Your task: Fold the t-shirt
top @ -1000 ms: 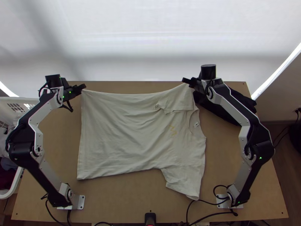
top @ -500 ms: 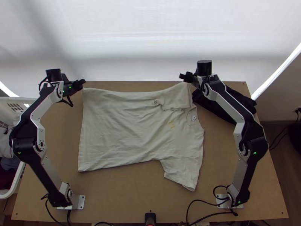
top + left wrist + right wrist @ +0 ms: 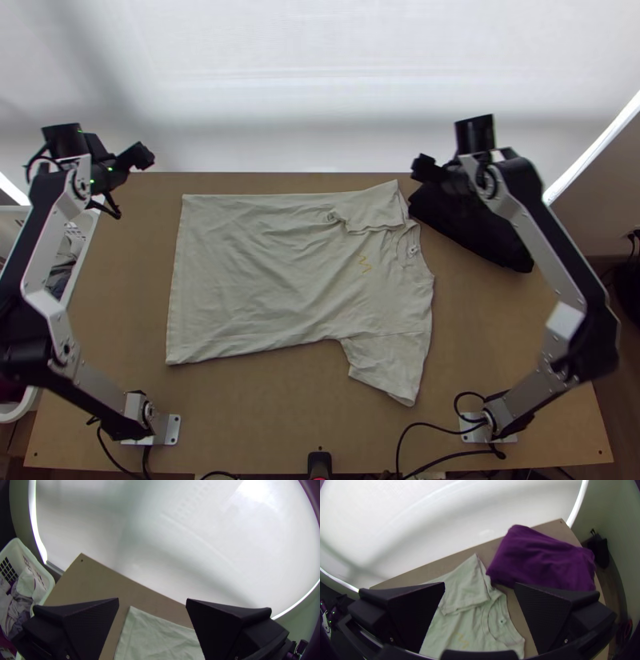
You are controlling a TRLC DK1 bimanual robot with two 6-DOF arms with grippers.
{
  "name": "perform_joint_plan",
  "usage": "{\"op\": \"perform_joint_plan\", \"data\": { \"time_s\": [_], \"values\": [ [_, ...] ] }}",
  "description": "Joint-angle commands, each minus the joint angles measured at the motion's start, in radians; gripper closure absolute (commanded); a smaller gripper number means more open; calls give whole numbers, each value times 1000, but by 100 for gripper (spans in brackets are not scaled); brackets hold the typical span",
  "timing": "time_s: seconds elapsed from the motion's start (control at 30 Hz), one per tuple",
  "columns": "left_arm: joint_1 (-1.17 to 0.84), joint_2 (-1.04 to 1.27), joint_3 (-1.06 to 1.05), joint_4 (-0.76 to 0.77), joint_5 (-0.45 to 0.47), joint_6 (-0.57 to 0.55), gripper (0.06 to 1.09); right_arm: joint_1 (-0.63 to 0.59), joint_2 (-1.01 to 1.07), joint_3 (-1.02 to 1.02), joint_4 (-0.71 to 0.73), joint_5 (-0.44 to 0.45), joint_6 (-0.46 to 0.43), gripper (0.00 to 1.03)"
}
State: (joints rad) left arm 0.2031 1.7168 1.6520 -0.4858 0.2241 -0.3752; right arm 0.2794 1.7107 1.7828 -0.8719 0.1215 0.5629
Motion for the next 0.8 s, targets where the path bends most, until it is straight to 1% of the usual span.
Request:
{"op": "perform_joint_plan", "data": {
  "time_s": [0.0,0.07,0.1,0.17,0.2,0.27,0.33,0.5,0.57,0.67,0.77],
  "values": [
    [-16,-143,-74,-22,11,29,10,-8,-99,-56,-162,-36,74,5],
    [-22,-201,-104,-23,12,33,10,-8,-169,-166,-196,-39,26,10],
    [-24,-226,-115,-28,12,32,10,-8,-207,-226,-196,-48,12,10],
    [-47,-270,-138,-53,11,27,10,-25,-280,-347,-196,-140,11,10],
    [-50,-292,-155,-56,11,21,10,-42,-315,-399,-194,-169,11,10],
    [-77,-335,-192,-57,11,5,10,-65,-381,-505,-162,-243,0,20],
    [-97,-373,-224,-57,9,-7,10,-106,-438,-594,-137,-313,-1,25],
    [-145,-451,-268,-122,8,5,10,-204,-528,-770,-124,-487,-90,25],
    [-149,-473,-284,-157,8,19,10,-247,-543,-824,-124,-528,-136,25],
    [-154,-511,-311,-180,8,29,10,-290,-553,-907,-124,-565,-199,25],
    [-154,-542,-331,-204,4,38,10,-292,-556,-971,-121,-571,-236,25]
  ]
}}
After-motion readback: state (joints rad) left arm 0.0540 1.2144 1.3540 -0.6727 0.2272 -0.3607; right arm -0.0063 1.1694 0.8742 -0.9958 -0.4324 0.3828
